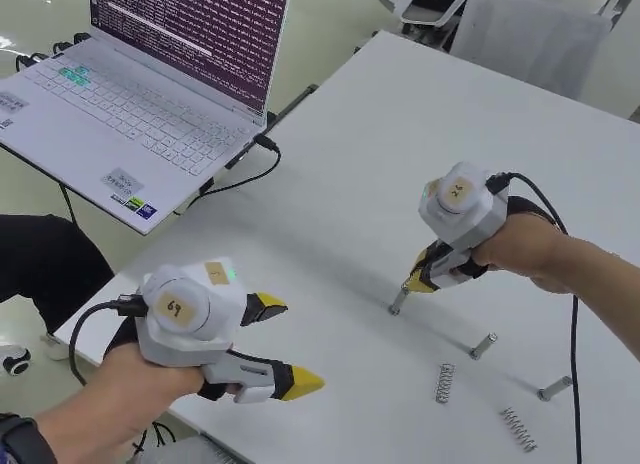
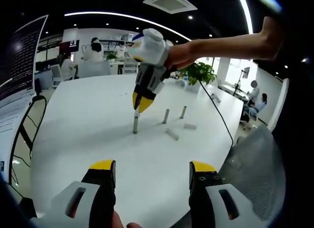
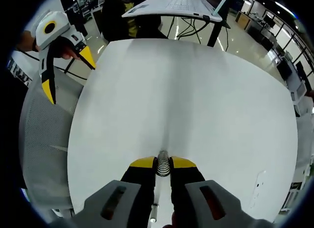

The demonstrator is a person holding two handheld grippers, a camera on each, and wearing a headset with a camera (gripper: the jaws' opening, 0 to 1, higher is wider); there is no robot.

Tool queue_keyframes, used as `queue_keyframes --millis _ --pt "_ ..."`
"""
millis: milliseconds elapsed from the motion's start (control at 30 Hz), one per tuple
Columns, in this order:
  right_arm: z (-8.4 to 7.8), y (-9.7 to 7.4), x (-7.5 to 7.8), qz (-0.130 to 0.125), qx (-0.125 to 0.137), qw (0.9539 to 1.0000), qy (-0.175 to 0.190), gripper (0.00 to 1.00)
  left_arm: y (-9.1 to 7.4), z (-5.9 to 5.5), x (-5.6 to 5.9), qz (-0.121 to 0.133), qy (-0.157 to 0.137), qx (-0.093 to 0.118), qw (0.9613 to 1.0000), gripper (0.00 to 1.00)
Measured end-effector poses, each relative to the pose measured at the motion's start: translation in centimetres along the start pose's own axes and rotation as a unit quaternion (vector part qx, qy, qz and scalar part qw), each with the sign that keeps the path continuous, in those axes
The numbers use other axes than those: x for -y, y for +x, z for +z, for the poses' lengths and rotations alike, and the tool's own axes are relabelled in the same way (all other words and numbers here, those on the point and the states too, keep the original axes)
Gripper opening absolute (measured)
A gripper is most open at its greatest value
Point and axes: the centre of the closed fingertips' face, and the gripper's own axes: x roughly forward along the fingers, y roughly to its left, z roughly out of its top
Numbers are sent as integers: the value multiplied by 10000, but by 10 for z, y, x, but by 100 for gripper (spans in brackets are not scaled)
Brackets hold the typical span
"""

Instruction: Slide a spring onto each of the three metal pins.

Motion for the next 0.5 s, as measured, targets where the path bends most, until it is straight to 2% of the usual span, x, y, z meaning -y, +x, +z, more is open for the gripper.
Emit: queue_keyframes --millis 500 --pt "-6 12 7 31 -172 9998 -131 8 -2 -4 -1 25 -56 -40 10000 55"
